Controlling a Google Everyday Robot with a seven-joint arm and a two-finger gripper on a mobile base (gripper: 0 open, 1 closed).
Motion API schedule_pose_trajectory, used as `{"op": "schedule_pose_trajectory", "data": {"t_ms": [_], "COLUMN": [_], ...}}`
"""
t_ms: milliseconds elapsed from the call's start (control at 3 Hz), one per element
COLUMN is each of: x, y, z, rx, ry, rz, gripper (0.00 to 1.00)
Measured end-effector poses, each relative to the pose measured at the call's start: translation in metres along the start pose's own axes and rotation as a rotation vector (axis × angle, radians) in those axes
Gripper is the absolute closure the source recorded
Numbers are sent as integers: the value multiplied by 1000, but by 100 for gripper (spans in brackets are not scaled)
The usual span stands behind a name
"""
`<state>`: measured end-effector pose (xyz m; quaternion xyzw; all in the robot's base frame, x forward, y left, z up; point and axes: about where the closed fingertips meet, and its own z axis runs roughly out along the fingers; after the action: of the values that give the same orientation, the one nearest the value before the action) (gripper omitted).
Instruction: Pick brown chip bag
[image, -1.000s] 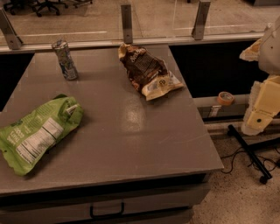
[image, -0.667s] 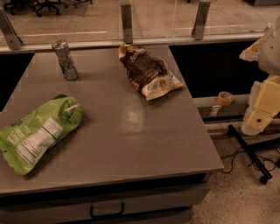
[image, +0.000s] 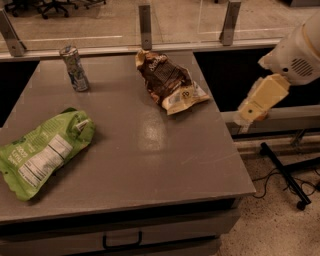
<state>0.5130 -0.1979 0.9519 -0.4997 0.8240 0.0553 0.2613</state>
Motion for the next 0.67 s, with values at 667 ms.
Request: {"op": "schedule_pose_trajectory", "data": {"t_ms": [667], "x": [-52], "y": [-55], "z": [71], "rx": [26], "ry": [-221], "rz": [130], "gripper": [0]}}
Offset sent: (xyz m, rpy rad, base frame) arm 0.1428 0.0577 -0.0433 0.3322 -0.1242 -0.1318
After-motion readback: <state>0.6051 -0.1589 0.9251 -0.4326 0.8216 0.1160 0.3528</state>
